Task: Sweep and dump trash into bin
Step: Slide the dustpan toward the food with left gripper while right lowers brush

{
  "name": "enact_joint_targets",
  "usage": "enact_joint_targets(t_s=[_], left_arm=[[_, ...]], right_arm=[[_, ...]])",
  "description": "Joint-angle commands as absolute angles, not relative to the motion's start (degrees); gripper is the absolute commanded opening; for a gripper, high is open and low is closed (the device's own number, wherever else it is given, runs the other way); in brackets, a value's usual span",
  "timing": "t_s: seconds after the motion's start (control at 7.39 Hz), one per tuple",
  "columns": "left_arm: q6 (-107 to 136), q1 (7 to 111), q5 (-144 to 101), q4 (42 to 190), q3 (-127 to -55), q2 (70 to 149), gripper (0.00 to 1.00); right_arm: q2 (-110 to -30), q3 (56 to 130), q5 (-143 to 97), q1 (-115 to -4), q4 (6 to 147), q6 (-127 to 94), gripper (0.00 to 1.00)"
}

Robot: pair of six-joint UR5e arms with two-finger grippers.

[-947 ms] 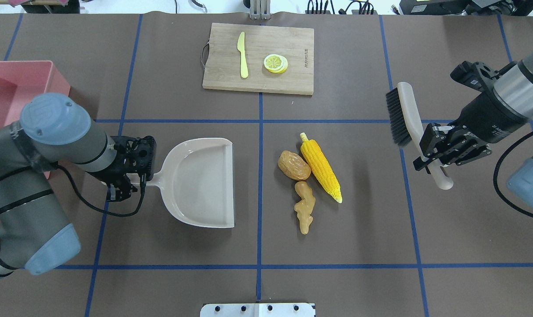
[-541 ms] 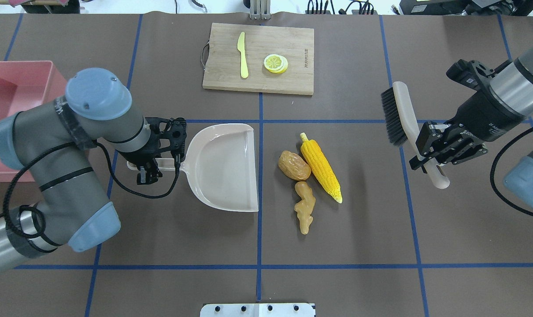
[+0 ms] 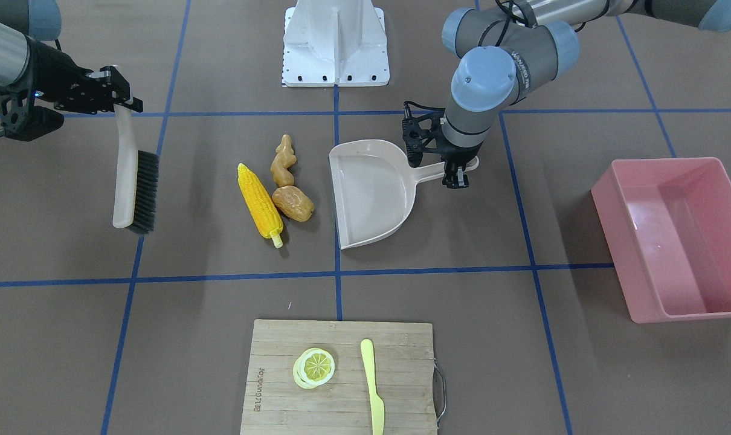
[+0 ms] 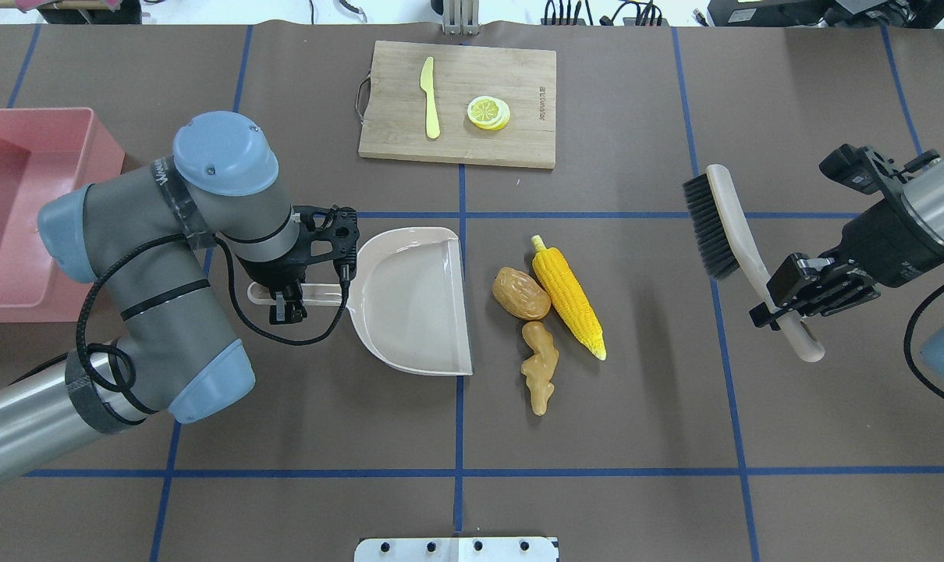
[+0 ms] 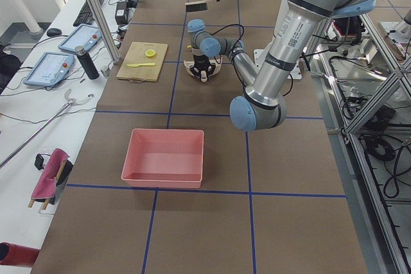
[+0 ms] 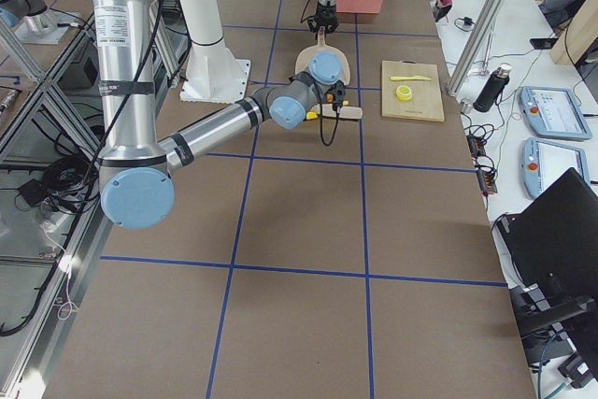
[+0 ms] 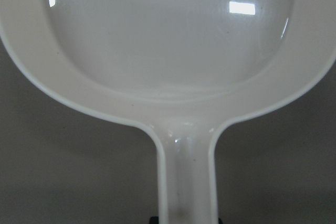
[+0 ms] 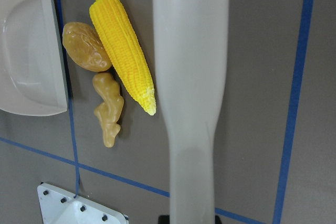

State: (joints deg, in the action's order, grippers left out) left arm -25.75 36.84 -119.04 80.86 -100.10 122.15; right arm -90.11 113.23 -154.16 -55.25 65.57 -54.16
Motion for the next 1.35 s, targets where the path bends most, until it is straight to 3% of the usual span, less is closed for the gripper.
enact_joint_targets(t_s=[0.0, 0.54, 1.22], left_arm=[[-25.7, 36.7, -119.4, 80.0, -98.0, 125.4, 0.00], [-25.8, 34.7, -118.8, 80.7, -96.9, 125.9, 0.00], [-25.8, 33.9, -118.8, 80.7, -96.9, 125.8, 0.00]], right_arm=[[-92.1, 105.7, -154.6, -50.6, 47.9, -59.0, 0.00], [-88.0, 103.2, -141.3, -35.7, 34.7, -77.0, 0.00], [-84.3, 101.6, -136.9, -33.2, 34.8, -80.8, 0.00]])
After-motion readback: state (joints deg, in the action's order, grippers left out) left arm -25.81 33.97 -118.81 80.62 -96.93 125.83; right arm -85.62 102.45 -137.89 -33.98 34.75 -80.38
